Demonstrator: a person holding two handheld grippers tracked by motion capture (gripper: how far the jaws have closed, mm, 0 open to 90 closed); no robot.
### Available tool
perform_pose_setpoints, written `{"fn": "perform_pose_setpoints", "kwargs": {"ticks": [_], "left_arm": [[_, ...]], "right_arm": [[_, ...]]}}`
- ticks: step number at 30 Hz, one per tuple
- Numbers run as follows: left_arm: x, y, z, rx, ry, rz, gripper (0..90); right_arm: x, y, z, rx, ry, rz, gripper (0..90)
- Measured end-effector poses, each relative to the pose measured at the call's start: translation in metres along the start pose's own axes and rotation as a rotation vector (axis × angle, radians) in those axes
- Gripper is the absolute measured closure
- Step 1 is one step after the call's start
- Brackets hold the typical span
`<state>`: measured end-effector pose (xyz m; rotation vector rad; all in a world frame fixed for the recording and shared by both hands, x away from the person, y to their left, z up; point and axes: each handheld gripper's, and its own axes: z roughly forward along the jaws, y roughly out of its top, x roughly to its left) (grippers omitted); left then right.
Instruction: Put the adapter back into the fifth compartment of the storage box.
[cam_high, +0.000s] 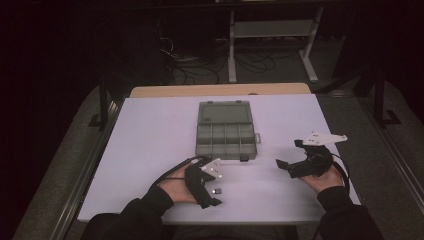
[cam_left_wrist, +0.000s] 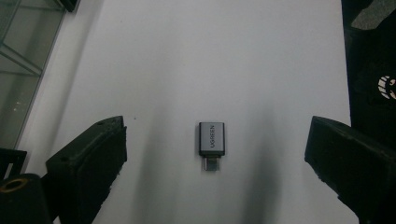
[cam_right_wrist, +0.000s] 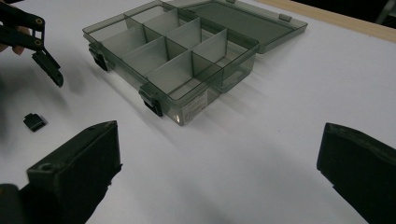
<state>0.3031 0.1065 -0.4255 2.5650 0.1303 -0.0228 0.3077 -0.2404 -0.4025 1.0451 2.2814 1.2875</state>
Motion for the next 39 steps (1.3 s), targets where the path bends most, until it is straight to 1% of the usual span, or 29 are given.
{"fn": "perform_pose_setpoints", "kwargs": {"ticks": [2, 4, 10, 11, 12, 13, 15, 19, 20, 22, 31, 34, 36, 37, 39], "left_arm": [[0.0014, -0.0004, 0.0003, -0.001, 0.000, -0.002, 7.5], [0.0026, -0.0010, 0.0005, -0.006, -0.003, -0.003, 13.4], [0.0034, -0.0010, 0.0010, -0.011, -0.004, 0.001, 17.3], [0.0034, -0.0010, 0.0010, -0.011, -0.004, 0.001, 20.5], [0.0038, -0.0008, 0.0015, -0.006, 0.002, 0.002, 20.5], [0.0038, -0.0007, 0.0022, -0.003, 0.004, 0.001, 25.4], [0.0035, -0.0004, 0.0029, -0.002, 0.001, 0.002, 28.3], [0.0030, 0.0000, 0.0036, 0.000, -0.004, 0.003, 30.0], [0.0022, 0.0013, 0.0063, 0.004, -0.013, 0.010, 35.6], [0.0023, 0.0013, 0.0068, 0.008, -0.014, 0.011, 38.5], [0.0014, 0.0011, 0.0058, 0.019, 0.005, 0.019, 53.6], [0.0012, 0.0011, 0.0055, 0.015, 0.008, 0.022, 56.6], [0.0014, 0.0011, 0.0045, 0.012, 0.012, 0.022, 56.6], [0.0016, 0.0009, 0.0042, 0.010, 0.011, 0.020, 60.9], [0.0018, 0.0008, 0.0039, 0.011, 0.012, 0.018, 63.4]], "right_arm": [[0.0000, 0.0000, 0.0000, 0.000, 0.001, 0.000, 0.0], [0.0001, 0.0000, 0.0001, 0.000, 0.001, -0.001, 0.0], [0.0002, 0.0001, 0.0001, 0.001, 0.002, 0.000, 0.0], [0.0002, 0.0001, 0.0001, 0.001, 0.002, 0.000, 0.0], [0.0002, 0.0001, 0.0001, 0.000, 0.002, 0.000, 0.0], [0.0003, 0.0000, 0.0002, 0.001, 0.003, 0.001, 0.0], [0.0002, 0.0000, 0.0002, 0.002, 0.003, 0.001, 0.0], [0.0002, 0.0000, 0.0002, 0.002, 0.004, 0.000, 0.0], [0.0002, 0.0000, 0.0001, 0.002, 0.004, 0.000, 0.0], [0.0001, 0.0000, 0.0000, 0.001, 0.005, -0.002, 0.0], [0.0003, 0.0000, -0.0002, 0.001, 0.006, -0.001, 0.0], [0.0003, 0.0000, -0.0003, 0.002, 0.006, -0.001, 0.0], [0.0003, 0.0000, -0.0003, 0.002, 0.006, -0.001, 0.0], [0.0002, 0.0000, -0.0003, 0.002, 0.006, -0.001, 0.0], [0.0003, 0.0000, -0.0005, 0.002, 0.006, 0.000, 0.0]]}}
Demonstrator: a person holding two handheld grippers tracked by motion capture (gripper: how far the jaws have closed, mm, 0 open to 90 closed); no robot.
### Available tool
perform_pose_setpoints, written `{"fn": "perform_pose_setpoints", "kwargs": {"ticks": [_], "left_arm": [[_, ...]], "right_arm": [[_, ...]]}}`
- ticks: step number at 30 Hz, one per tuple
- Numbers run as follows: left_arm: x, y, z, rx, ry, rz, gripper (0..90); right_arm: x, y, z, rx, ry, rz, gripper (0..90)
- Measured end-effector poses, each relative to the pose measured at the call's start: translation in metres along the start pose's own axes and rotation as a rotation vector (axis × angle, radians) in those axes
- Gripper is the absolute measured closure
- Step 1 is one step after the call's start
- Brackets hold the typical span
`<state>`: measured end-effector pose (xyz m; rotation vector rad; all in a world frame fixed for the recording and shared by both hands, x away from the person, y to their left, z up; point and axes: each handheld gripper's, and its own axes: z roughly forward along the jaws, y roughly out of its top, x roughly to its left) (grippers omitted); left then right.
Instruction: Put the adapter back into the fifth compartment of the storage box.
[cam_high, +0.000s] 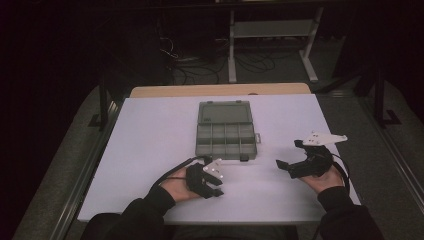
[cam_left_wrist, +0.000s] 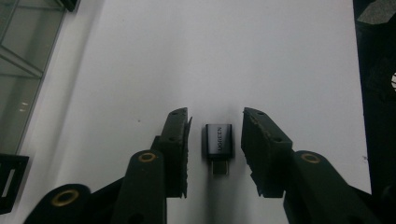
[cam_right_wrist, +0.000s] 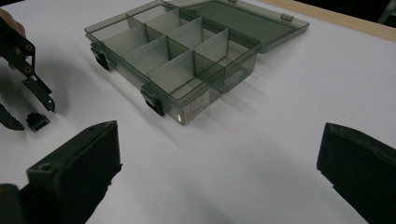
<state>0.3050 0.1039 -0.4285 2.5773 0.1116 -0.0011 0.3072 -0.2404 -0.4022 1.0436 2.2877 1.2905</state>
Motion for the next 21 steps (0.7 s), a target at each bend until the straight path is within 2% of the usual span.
{"fn": "perform_pose_setpoints", "kwargs": {"ticks": [13, 21], "left_arm": [[0.0004, 0.0006, 0.0008, 0.016, -0.012, 0.005, 76.1], [0.0012, 0.0002, 0.0005, 0.016, -0.011, -0.002, 76.2]], "right_arm": [[-0.0001, -0.0001, 0.0002, 0.001, 0.001, -0.001, 0.0], [-0.0002, -0.0002, 0.0005, 0.002, 0.002, -0.001, 0.0]]}}
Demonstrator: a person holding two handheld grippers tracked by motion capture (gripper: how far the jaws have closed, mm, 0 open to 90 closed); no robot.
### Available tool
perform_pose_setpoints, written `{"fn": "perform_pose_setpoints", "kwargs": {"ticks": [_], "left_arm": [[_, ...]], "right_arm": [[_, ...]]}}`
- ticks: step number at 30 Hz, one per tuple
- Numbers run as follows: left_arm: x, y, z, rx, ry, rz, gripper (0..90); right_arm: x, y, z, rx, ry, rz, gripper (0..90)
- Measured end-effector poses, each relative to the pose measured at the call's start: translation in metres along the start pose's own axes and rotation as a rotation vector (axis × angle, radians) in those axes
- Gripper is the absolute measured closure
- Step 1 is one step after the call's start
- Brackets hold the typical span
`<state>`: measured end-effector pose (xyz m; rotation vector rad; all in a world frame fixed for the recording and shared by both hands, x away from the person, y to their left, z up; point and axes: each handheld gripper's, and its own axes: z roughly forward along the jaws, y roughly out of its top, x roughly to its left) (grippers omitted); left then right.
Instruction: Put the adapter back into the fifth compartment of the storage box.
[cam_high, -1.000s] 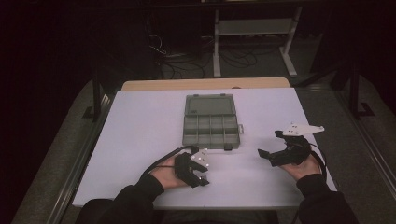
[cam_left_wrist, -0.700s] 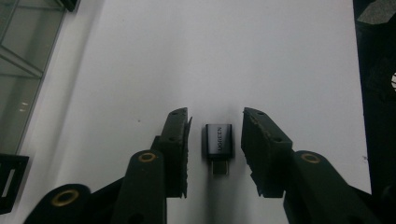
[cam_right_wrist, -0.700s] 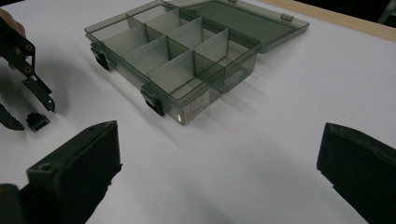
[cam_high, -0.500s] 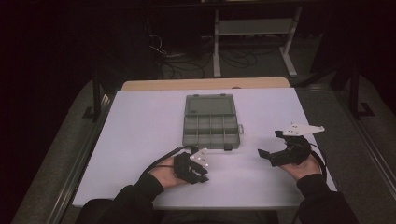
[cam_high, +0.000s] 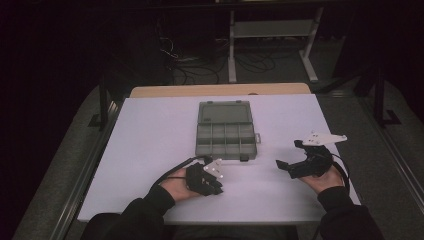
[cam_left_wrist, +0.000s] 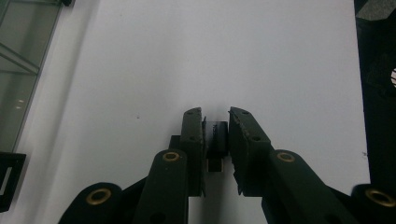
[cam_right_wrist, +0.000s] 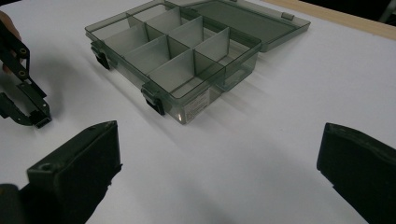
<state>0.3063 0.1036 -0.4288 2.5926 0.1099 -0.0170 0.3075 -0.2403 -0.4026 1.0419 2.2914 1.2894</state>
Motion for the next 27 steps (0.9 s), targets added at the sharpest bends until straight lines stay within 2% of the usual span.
{"fn": "perform_pose_setpoints", "kwargs": {"ticks": [15, 23, 27], "left_arm": [[0.004, -0.001, -0.012, -0.044, -0.016, -0.020, 76.3], [0.005, -0.002, -0.018, -0.059, -0.009, -0.022, 76.3], [0.008, -0.003, -0.029, -0.083, 0.003, -0.029, 76.3]], "right_arm": [[0.000, 0.000, 0.000, -0.001, 0.003, 0.002, 0.0], [0.000, 0.000, -0.001, -0.001, 0.004, 0.003, 0.0], [0.000, 0.000, -0.001, -0.001, 0.004, 0.004, 0.0]]}}
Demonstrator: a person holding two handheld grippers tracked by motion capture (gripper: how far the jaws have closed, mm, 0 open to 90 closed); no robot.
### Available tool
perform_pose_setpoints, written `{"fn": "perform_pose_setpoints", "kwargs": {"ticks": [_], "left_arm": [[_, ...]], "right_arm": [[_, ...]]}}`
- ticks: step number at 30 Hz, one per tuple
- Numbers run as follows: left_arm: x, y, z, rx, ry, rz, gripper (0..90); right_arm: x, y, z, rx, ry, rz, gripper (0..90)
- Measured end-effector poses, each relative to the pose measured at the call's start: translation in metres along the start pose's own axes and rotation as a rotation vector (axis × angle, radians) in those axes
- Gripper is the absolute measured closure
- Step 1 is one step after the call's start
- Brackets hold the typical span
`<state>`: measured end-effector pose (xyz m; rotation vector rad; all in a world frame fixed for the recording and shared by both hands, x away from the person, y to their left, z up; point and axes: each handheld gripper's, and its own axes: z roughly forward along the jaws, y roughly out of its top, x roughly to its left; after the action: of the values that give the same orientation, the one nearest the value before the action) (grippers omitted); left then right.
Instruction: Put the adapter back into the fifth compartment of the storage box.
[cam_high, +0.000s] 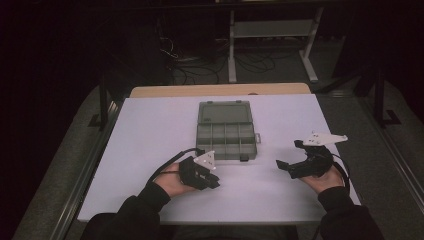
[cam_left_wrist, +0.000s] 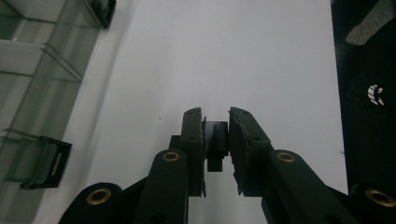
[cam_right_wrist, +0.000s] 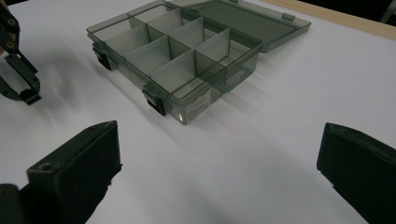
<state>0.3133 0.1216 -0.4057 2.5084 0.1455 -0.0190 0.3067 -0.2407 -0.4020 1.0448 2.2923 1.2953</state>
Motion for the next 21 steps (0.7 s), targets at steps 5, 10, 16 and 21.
{"fn": "perform_pose_setpoints", "kwargs": {"ticks": [5, 10, 16, 21], "left_arm": [[-0.001, 0.001, -0.005, -0.005, -0.001, 0.003, 76.3], [0.002, 0.003, -0.021, -0.040, 0.014, -0.002, 76.3], [0.008, 0.002, -0.034, -0.072, 0.028, -0.016, 76.3], [0.012, 0.002, -0.039, -0.074, 0.033, -0.021, 76.4]], "right_arm": [[0.000, 0.000, 0.000, 0.000, -0.002, 0.001, 0.0], [0.000, 0.000, 0.000, -0.001, -0.002, 0.002, 0.0], [-0.001, 0.000, 0.000, 0.000, -0.002, 0.004, 0.0], [-0.001, 0.000, 0.000, 0.003, 0.002, 0.005, 0.0]]}}
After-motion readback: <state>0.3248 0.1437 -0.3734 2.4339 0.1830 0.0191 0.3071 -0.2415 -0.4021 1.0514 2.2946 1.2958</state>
